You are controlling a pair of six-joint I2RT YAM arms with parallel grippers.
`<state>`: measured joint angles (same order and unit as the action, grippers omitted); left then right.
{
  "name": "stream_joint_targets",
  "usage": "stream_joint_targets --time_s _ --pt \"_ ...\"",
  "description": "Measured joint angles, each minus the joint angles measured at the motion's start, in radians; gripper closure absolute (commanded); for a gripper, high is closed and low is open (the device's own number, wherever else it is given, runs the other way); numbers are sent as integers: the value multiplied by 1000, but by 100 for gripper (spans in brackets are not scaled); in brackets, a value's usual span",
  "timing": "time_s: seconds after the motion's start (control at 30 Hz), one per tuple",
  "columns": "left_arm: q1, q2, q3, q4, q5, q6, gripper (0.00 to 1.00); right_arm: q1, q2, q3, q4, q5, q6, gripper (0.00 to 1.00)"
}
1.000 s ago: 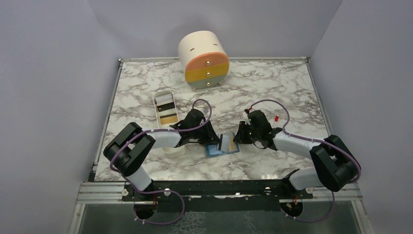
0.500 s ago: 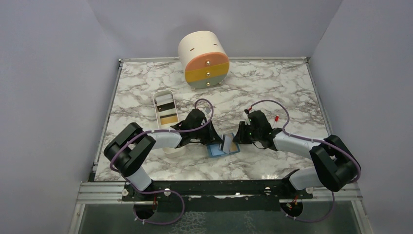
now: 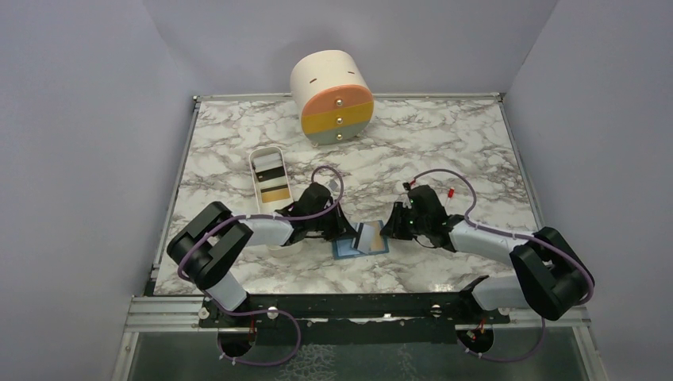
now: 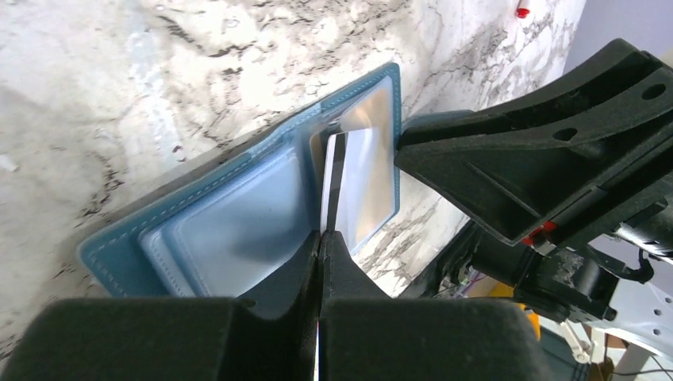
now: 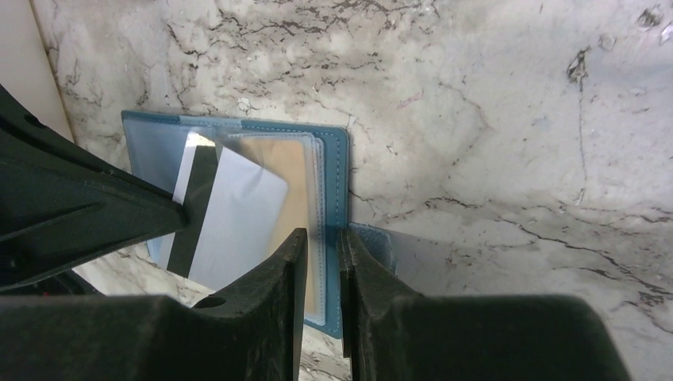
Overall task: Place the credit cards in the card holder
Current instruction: Insert the credit card into the card holder.
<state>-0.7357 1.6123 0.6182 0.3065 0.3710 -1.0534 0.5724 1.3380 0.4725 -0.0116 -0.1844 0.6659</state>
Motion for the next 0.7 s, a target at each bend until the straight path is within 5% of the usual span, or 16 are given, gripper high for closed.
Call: stream_joint_targets --time_s 0.7 --pt "-6 -85 -66 23 -166 -18 100 -3 -18 -72 95 -43 167 80"
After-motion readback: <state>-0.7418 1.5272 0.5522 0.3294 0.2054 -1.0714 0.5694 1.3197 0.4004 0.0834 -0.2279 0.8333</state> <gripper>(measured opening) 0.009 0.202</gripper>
